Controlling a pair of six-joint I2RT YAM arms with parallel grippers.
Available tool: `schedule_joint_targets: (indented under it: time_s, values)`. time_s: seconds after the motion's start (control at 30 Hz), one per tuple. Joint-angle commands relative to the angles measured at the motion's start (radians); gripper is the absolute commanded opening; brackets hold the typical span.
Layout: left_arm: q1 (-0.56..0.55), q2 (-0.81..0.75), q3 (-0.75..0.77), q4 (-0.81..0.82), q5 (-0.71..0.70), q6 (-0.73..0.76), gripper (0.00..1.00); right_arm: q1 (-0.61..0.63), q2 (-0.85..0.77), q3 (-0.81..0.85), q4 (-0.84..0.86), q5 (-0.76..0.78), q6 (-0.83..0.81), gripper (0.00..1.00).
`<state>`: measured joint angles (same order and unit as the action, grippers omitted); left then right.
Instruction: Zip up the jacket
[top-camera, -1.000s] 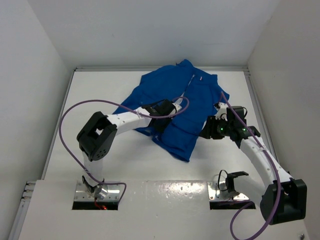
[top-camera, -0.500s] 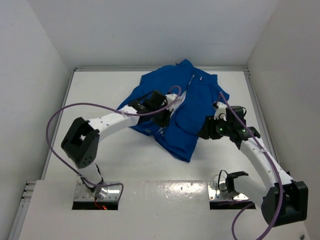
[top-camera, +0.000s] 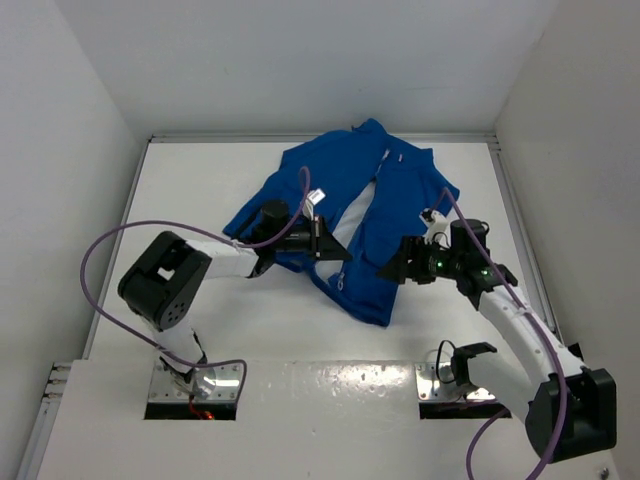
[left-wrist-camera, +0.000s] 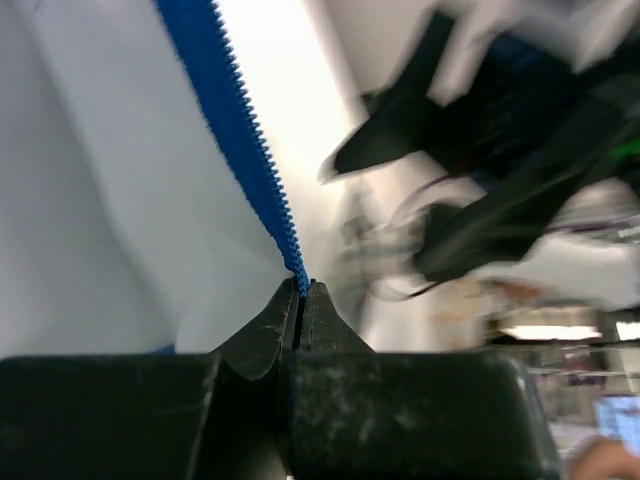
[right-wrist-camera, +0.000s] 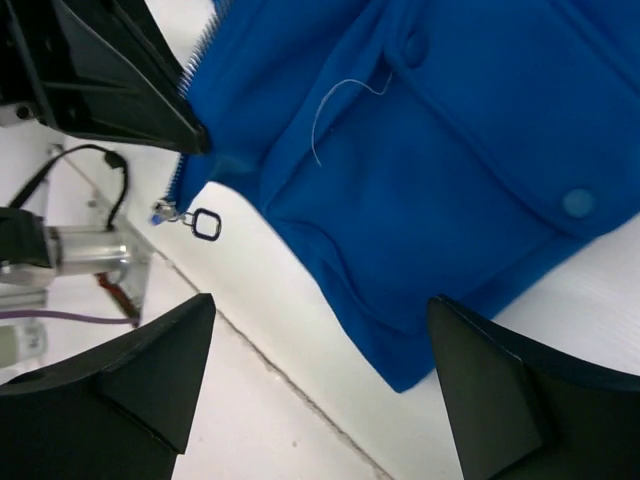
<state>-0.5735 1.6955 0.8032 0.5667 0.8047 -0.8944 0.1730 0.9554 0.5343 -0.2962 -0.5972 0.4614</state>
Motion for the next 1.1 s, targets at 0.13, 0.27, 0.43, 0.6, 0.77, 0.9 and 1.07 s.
schedule_joint_targets:
  time_s: [0.13, 0.27, 0.43, 0.6, 0.77, 0.9, 1.07]
  values:
    - [-0.015, 0.124, -0.016, 0.834, 0.027, -0.667, 0.0, 0.003, -0.024, -0.019, 0.157, -0.127, 0.163, 0.87]
    - [-0.051, 0.176, 0.016, 0.975, -0.024, -0.794, 0.0, 0.006, -0.041, -0.036, 0.228, -0.187, 0.227, 0.85]
    - [-0.078, 0.239, 0.027, 1.076, -0.103, -0.905, 0.0, 0.006, -0.063, -0.083, 0.316, -0.217, 0.289, 0.85]
    - [-0.109, 0.295, 0.054, 1.18, -0.148, -1.006, 0.0, 0.011, -0.057, -0.105, 0.321, -0.219, 0.278, 0.87]
    - [-0.131, 0.296, 0.095, 1.137, -0.129, -0.977, 0.0, 0.01, -0.063, -0.103, 0.31, -0.231, 0.246, 0.9]
    - [-0.086, 0.201, 0.155, 0.584, 0.059, -0.542, 0.0, 0.002, -0.09, -0.063, 0.157, -0.234, 0.111, 0.91]
    - [-0.037, 0.005, 0.344, -0.558, -0.078, 0.238, 0.0, 0.0, -0.132, -0.031, 0.043, -0.207, -0.006, 0.91]
